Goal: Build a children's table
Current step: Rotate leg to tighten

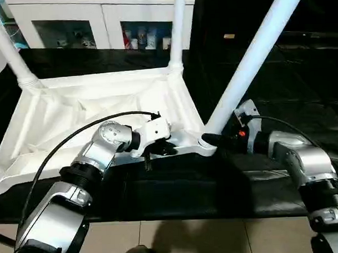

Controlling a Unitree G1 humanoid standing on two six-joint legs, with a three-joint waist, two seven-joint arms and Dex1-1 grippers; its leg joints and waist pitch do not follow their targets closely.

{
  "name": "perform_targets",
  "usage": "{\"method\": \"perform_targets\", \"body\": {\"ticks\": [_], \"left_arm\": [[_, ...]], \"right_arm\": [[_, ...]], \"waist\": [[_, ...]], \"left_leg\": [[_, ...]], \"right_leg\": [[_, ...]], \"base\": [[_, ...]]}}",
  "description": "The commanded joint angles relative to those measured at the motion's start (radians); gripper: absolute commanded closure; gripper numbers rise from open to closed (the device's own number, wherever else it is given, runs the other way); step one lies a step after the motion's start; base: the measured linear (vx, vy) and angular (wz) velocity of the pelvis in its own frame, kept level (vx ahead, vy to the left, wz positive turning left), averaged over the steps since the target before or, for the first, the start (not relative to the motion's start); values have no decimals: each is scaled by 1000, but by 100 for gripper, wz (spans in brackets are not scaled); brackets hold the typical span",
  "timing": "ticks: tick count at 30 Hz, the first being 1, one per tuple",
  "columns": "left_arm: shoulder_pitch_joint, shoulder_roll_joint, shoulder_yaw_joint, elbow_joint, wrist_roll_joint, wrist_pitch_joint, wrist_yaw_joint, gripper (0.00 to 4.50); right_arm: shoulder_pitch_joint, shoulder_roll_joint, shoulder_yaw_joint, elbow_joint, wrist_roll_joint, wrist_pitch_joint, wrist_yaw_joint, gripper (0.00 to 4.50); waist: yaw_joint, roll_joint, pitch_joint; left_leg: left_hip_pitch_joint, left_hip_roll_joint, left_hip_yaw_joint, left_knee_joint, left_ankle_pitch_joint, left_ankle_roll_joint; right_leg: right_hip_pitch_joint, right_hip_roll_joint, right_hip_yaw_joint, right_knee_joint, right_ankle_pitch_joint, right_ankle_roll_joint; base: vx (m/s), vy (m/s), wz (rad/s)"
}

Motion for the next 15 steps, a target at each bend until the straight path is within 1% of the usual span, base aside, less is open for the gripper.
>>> {"method": "perform_targets", "body": {"ticks": [1, 3, 5, 6, 9, 10, 12, 13, 15], "left_arm": [[-8, 1, -22, 0, 13, -30, -12, 450], [-8, -2, -20, 4, 11, -37, -16, 450], [-8, -5, -15, 10, 10, -45, -15, 450], [-8, -6, -14, 13, 11, -50, -15, 450], [-10, -6, -14, 26, 15, -63, -12, 450], [-13, -8, -14, 34, 20, -72, -9, 450], [-15, -9, -13, 38, 22, -76, -6, 450], [-15, -9, -12, 39, 23, -77, -5, 450], [-15, -10, -11, 40, 23, -76, -6, 450]], "right_arm": [[10, -6, 15, -12, 6, 19, 21, 182], [4, -6, 12, -7, 6, 17, 17, 182], [-2, -9, 10, -2, 7, 16, 14, 182], [-3, -13, 14, -1, 4, 16, 17, 182], [-2, -21, 25, -3, -8, 17, 19, 182], [1, -23, 29, -3, -13, 19, 20, 182], [4, -24, 35, -3, -18, 18, 21, 182], [8, -22, 37, -4, -20, 19, 20, 182], [14, -17, 41, -2, -25, 16, 14, 182]], "waist": [[-4, -1, -84], [-5, -2, -83], [-5, -1, -84], [-6, -3, -85], [-5, -2, -85], [-5, -4, -85], [-5, -3, -85], [-5, -5, -85], [-5, -5, -84]], "left_leg": [[34, 143, -64, -80, -171, -6], [36, 144, -65, -81, -179, -15], [37, 144, -65, -81, -176, -18], [36, 144, -64, -82, -170, -16], [35, 142, -64, -80, -160, -11], [35, 142, -64, -79, -155, -8], [36, 143, -64, -80, -154, -6], [36, 142, -63, -79, -155, -5], [35, 142, -64, -79, -160, -7]], "right_leg": [[38, -146, 75, -67, -137, -237], [37, -146, 75, -69, -164, -232], [37, -146, 74, -68, -160, -231], [37, -145, 74, -67, -146, -232], [37, -145, 74, -66, -137, -232], [37, -144, 74, -65, -133, -233], [37, -144, 73, -64, -133, -232], [36, -143, 73, -65, -136, -232], [38, -145, 74, -66, -150, -231]], "base": [[0, 0, 0], [0, 0, 0], [0, 0, 0], [0, 0, 0], [0, 0, 0], [0, 0, 0], [0, 0, 0], [0, 0, 0], [0, 0, 0]]}}
